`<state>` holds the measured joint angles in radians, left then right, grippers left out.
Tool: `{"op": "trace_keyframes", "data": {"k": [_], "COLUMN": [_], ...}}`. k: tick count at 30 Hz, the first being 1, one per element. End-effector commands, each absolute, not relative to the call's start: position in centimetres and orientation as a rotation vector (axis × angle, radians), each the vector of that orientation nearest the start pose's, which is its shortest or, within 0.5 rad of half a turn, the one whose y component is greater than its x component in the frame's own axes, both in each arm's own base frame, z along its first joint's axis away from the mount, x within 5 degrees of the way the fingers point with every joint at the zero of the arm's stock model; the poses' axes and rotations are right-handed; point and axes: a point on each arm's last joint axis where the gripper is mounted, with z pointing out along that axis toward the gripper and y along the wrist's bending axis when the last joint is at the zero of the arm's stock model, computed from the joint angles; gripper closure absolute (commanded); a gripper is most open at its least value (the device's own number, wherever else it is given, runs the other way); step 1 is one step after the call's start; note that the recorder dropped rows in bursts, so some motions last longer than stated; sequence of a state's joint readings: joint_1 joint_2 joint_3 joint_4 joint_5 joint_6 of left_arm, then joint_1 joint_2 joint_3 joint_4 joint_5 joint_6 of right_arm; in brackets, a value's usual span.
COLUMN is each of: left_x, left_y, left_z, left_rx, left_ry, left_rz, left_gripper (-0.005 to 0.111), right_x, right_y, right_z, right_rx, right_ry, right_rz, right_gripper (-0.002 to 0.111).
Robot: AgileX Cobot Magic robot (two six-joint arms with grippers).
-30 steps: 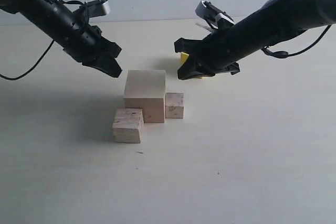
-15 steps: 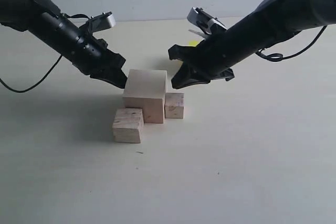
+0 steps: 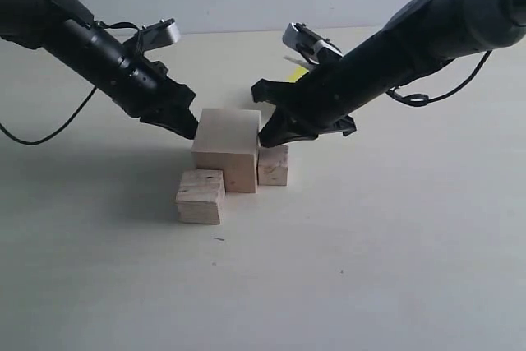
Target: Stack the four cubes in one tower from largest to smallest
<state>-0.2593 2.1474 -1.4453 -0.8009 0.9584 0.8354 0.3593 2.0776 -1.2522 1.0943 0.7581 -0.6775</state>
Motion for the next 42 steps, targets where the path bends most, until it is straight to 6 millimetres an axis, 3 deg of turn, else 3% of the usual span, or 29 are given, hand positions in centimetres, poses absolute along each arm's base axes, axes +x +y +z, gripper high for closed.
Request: {"op": "trace_keyframes", "data": {"k": [1,10,28,42], "left_x": [38.8,39.0,39.5,40.1], "left_y": [-16.0,-16.0,-16.3,-15.5], "left_z": [14.2,14.2,14.5,14.5], "left_rx": [0.841,0.852,0.809,0.753], "left_ry": [2.678,2.658,2.597,2.58], "left_rz": [-0.934,-0.917,-0.929,-0.908], "left_gripper": [0.107,0.107,0.107,0.107], "right_x": [36.3,37.7,38.2,39.3], "right_y": [19.9,20.3,20.1,20.7], "right_z": [13.7,15.3,13.8,14.3], "right_rx": [-0.322,-0.36,-0.317,-0.335], "right_ry": [2.716,2.657,2.679,2.666], "right_rz": [1.132,1.104,1.03,1.073], "right_gripper": [0.108,0.108,0.108,0.108]}}
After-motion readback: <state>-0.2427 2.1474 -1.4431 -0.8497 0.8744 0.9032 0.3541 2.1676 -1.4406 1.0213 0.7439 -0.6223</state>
